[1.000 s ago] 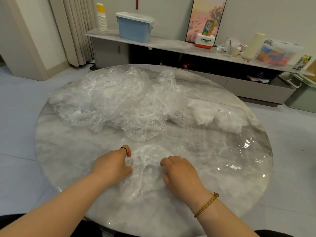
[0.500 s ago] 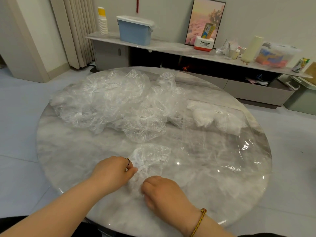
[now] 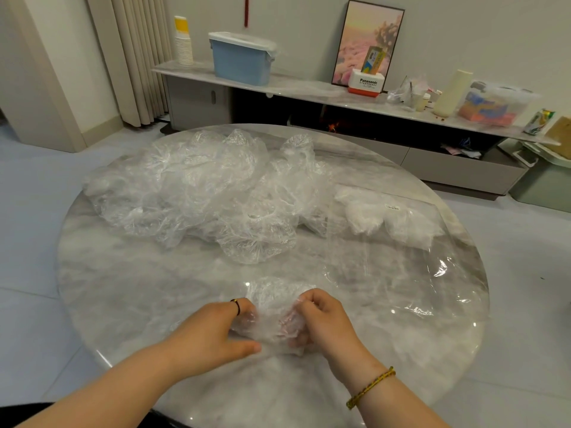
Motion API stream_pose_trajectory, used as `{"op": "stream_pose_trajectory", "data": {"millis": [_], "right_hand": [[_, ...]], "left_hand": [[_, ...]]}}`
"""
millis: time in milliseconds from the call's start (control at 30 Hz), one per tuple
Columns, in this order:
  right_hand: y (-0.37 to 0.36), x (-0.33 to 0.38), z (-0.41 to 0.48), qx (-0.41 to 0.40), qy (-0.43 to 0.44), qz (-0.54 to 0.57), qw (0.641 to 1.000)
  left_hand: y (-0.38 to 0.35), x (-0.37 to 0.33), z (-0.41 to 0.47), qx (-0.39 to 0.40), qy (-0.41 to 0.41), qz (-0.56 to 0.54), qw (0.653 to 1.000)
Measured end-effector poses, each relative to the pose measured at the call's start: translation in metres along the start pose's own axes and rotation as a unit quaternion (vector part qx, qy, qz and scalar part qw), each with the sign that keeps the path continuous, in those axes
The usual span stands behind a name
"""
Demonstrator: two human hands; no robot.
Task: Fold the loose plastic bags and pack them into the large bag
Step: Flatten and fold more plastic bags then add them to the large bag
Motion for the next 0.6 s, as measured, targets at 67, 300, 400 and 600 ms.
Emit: {"op": "stream_pose_trajectory", "data": {"millis": [67,300,400,600], "right_hand": [[0.004,-0.002,0.002,-0.015,-0.012,0.02,1.0],[-0.007,0.007,0.007,-0.009,0.076,-0.182,0.98],[-0.001,0.004,0.011,-0.045,0.08,-0.198,0.976],[0.004,-0.001,0.019,-0.071,0.072,-0.174,0.979]], "left_hand": [[0.004,0.006,0.004,-0.043,0.011,-0.011,0.999],[0.01,0.012,0.005,-0.099,0.064,-0.012,0.993],[0.02,0.002,0.003,-0.166,0.068,0.075,0.981],[0.001,-0.033,0.004,-0.209,-0.106,0.233,0.944]]}}
Point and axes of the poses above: each hand's wrist, its own z-axis towards the middle knuckle, its own y-axis out of the back of the hand, x = y × z, the point moved 10 cm from there along z, towards the middle knuckle, and after that the axes turned 6 degrees about -z, right-handed, at the moved point
